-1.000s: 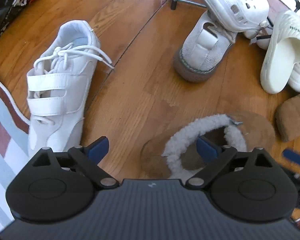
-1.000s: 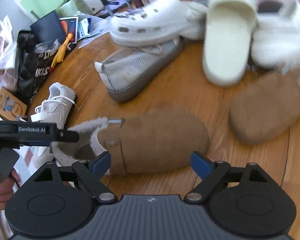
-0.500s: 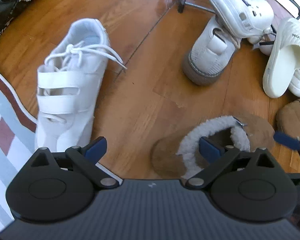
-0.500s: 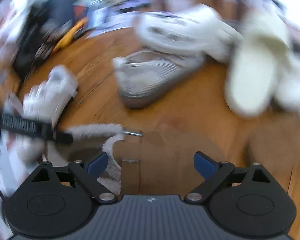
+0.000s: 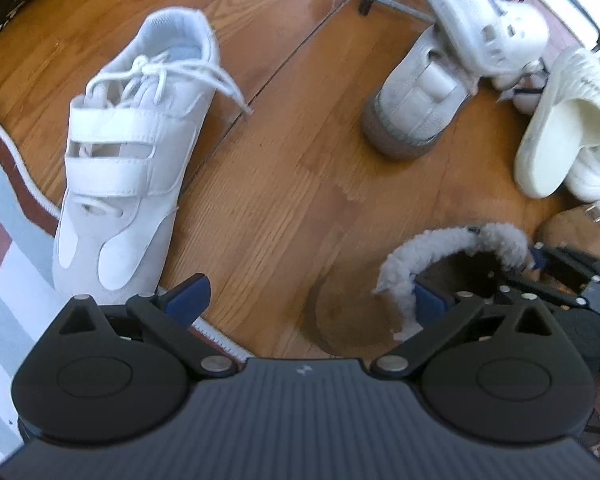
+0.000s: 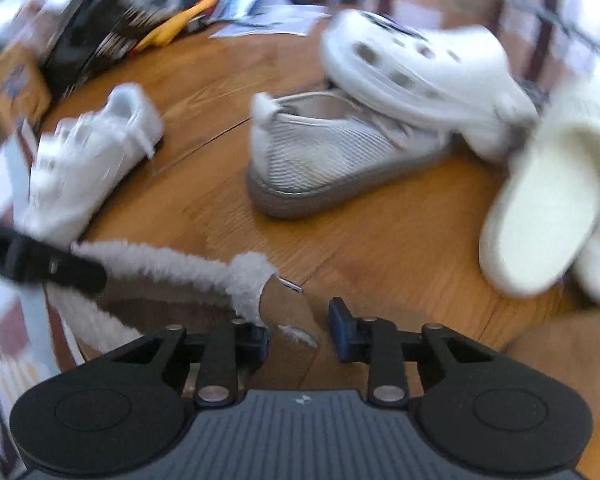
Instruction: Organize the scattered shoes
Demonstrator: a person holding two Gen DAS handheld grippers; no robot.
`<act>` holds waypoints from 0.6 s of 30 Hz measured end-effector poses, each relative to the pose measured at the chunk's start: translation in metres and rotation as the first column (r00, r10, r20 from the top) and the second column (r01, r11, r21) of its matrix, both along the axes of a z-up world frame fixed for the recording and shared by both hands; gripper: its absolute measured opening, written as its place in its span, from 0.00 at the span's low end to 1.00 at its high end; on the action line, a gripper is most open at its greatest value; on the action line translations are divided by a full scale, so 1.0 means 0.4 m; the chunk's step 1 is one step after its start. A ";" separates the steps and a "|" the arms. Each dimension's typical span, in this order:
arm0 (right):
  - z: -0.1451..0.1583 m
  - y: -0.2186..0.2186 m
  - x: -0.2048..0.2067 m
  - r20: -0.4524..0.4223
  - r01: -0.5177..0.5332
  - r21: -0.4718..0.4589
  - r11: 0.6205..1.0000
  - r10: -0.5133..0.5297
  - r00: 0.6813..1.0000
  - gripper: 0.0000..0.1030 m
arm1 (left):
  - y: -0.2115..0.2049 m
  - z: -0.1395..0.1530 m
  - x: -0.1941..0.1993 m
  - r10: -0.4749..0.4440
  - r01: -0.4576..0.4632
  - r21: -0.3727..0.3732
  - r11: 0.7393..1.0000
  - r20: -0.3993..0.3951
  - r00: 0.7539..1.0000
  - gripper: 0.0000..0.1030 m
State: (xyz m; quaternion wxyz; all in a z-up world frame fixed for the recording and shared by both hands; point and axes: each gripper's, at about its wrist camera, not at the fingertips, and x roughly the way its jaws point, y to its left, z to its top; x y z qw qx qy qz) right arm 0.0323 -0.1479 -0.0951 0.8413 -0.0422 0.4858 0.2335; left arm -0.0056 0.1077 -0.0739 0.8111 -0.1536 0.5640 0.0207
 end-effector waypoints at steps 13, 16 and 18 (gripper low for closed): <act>0.025 -0.155 -0.045 -0.214 0.273 0.222 0.936 -0.226 0.950 0.28 | -0.059 0.129 -0.027 -0.050 0.076 -0.110 0.991 0.220 0.974 1.00; 0.029 -0.200 -0.069 -0.238 0.352 0.223 0.909 -0.299 0.924 0.28 | -0.069 0.161 -0.040 -0.058 0.088 -0.098 0.991 0.277 0.959 1.00; 0.029 -0.247 -0.076 -0.299 0.441 0.272 0.855 -0.360 0.884 0.28 | -0.075 0.165 -0.041 -0.067 0.094 -0.086 0.992 0.278 0.958 1.00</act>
